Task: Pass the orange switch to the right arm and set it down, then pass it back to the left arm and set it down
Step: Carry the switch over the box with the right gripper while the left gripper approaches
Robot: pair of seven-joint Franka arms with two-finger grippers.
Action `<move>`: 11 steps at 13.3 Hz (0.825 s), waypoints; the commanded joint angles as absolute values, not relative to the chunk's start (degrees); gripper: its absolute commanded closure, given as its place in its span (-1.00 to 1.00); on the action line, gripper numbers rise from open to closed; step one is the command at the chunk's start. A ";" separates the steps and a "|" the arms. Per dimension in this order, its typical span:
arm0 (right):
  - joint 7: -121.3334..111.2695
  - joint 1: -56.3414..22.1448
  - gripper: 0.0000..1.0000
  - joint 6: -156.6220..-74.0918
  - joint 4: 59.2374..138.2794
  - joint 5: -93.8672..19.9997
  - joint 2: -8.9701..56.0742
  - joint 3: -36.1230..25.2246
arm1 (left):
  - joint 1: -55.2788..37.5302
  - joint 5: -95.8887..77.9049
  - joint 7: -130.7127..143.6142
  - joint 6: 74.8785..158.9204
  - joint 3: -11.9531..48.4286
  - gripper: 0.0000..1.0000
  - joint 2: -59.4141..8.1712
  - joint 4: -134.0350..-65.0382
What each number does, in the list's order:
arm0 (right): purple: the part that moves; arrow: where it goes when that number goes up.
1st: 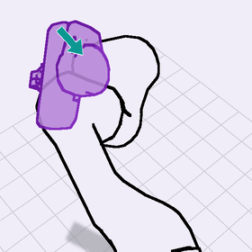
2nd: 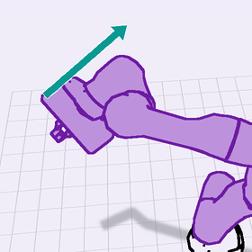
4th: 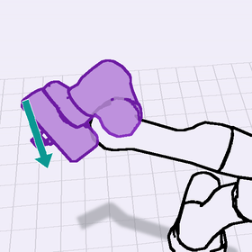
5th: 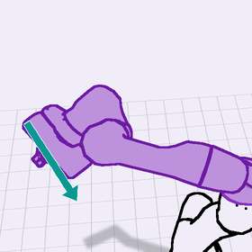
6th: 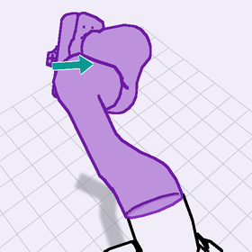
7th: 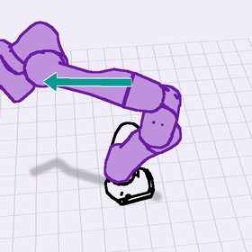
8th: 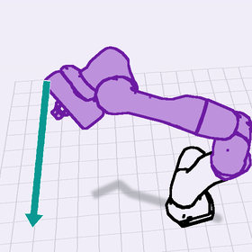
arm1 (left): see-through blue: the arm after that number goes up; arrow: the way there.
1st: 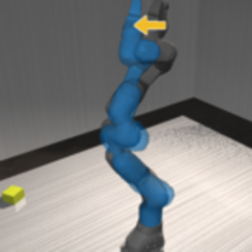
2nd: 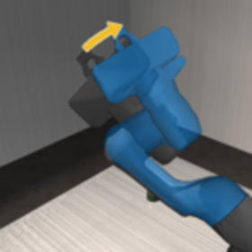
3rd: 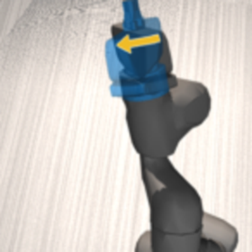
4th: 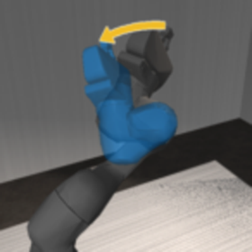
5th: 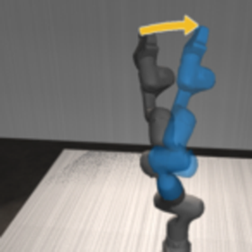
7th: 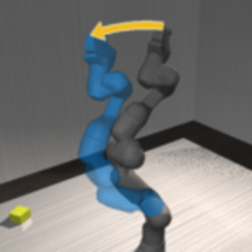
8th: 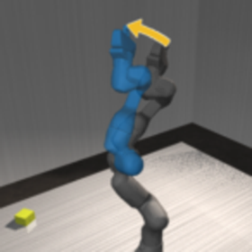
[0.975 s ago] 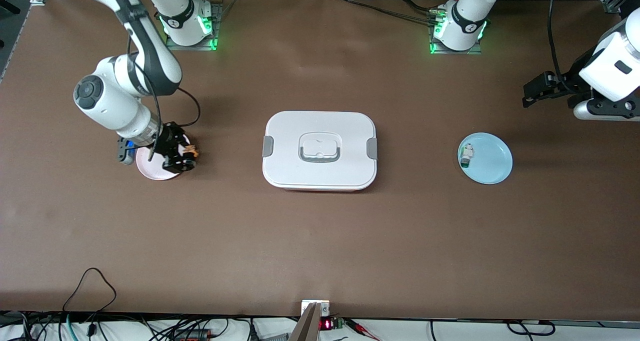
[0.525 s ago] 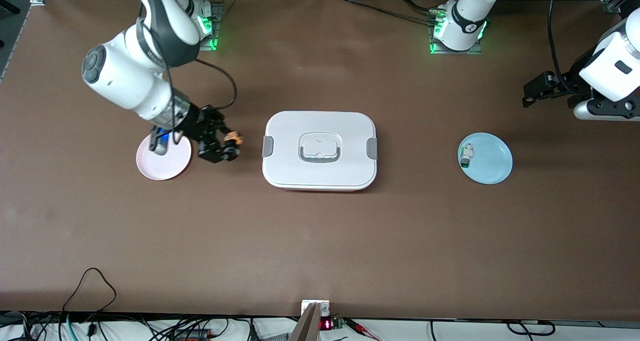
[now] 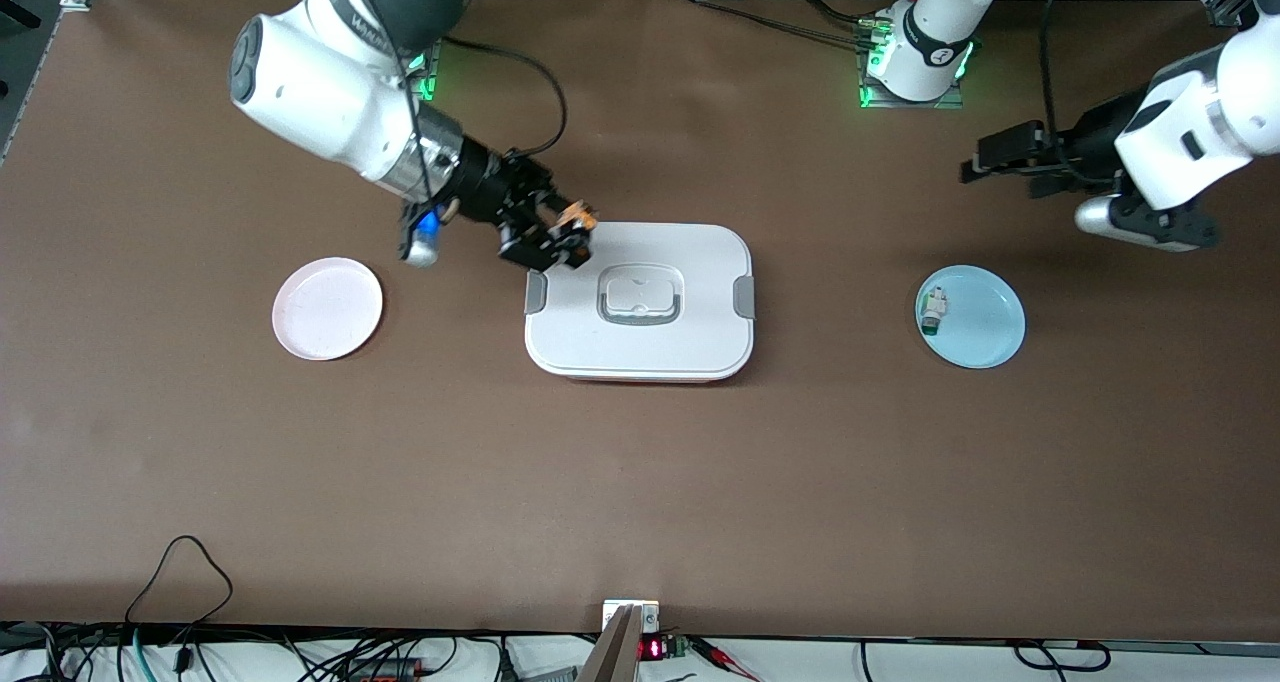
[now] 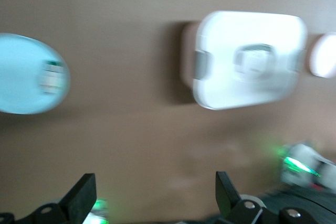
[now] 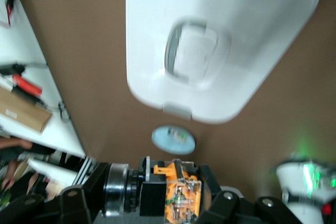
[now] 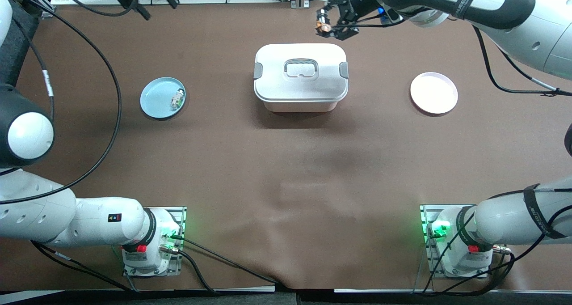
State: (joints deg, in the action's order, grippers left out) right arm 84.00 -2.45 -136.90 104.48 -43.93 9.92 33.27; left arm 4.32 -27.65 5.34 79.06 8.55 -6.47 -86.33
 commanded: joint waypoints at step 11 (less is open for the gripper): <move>83.67 -11.15 0.88 -142.38 87.82 -59.24 21.43 36.04 | 7.56 -78.55 -9.52 86.31 8.53 -1.00 -11.16 -99.72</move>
